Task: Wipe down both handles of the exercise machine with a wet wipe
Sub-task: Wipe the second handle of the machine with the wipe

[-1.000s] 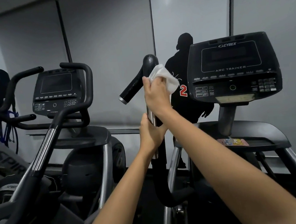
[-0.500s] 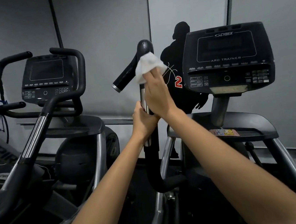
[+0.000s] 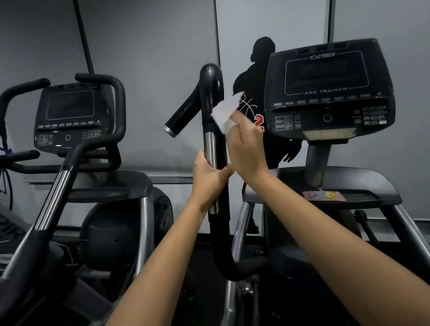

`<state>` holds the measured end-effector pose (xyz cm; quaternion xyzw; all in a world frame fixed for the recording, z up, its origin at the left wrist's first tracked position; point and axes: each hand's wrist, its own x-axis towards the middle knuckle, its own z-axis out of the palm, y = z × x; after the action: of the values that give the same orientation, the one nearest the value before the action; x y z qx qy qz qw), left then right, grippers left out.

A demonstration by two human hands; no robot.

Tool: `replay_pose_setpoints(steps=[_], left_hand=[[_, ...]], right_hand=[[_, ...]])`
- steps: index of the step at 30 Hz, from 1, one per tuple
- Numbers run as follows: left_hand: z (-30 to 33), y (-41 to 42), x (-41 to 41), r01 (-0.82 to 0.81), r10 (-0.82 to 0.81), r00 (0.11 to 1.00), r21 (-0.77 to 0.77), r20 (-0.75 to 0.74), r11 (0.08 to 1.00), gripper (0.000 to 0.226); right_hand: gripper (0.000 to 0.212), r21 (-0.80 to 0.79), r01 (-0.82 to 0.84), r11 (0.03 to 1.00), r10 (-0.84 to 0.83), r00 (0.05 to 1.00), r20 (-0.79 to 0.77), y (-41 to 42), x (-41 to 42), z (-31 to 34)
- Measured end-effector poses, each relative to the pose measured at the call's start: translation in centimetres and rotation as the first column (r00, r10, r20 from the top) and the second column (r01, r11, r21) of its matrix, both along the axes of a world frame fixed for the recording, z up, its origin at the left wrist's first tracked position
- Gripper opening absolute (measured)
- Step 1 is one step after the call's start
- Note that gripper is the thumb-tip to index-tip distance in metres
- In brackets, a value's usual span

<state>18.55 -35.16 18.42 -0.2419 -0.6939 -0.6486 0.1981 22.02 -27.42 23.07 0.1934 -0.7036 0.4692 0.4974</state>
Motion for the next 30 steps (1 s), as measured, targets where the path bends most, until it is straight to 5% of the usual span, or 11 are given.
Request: replay_pose_setpoints(steps=[3, 6, 9, 12, 16, 18, 21, 24, 30], left_hand=[[-0.1, 0.0, -0.2, -0.021, 0.021, 1.000, -0.020, 0.014, 1.000, 0.030], [-0.2, 0.0, -0.4, -0.038, 0.038, 0.999, -0.035, 0.012, 0.999, 0.028], [-0.3, 0.1, -0.5, -0.064, 0.064, 0.998, -0.028, 0.014, 0.998, 0.037], [0.2, 0.1, -0.2, -0.087, 0.081, 0.995, -0.094, -0.066, 0.992, 0.030], [0.2, 0.1, 0.0, -0.042, 0.036, 0.997, -0.095, -0.073, 0.995, 0.028], [0.0, -0.3, 0.2, -0.020, 0.014, 0.996, -0.071, -0.092, 0.997, 0.019], [-0.2, -0.3, 0.1, 0.034, -0.035, 0.999, -0.027, -0.039, 0.999, 0.030], [-0.2, -0.3, 0.0, 0.021, -0.021, 1.000, -0.017, 0.017, 1.000, 0.035], [-0.2, -0.2, -0.5, 0.007, -0.006, 0.999, -0.034, 0.041, 0.999, 0.033]], right_hand=[[0.025, -0.140, 0.012, 0.990, -0.017, 0.999, -0.039, -0.2, -0.2, 5.0], [0.024, 0.226, 0.098, 0.969, -0.091, 0.995, -0.041, -1.4, -2.1, 7.8], [0.042, 0.601, 0.372, 0.708, -0.401, 0.911, -0.092, -1.8, -4.3, 5.4], [0.047, 0.578, 0.575, 0.579, -0.420, 0.818, -0.392, -1.6, -4.5, 1.4], [0.038, 0.540, 0.529, 0.655, -0.338, 0.843, -0.417, -1.3, -2.9, -1.1], [0.038, 0.480, 0.314, 0.819, -0.212, 0.943, -0.256, -0.9, -1.4, -1.9], [0.028, -0.061, -0.002, 0.998, -0.006, 0.993, -0.119, -0.1, 0.9, 0.1], [0.026, -0.465, -0.064, 0.883, 0.061, 0.998, -0.021, 1.0, 0.2, 5.9], [0.037, -0.088, -0.054, 0.995, 0.071, 0.976, 0.206, 0.4, -4.2, 9.8]])
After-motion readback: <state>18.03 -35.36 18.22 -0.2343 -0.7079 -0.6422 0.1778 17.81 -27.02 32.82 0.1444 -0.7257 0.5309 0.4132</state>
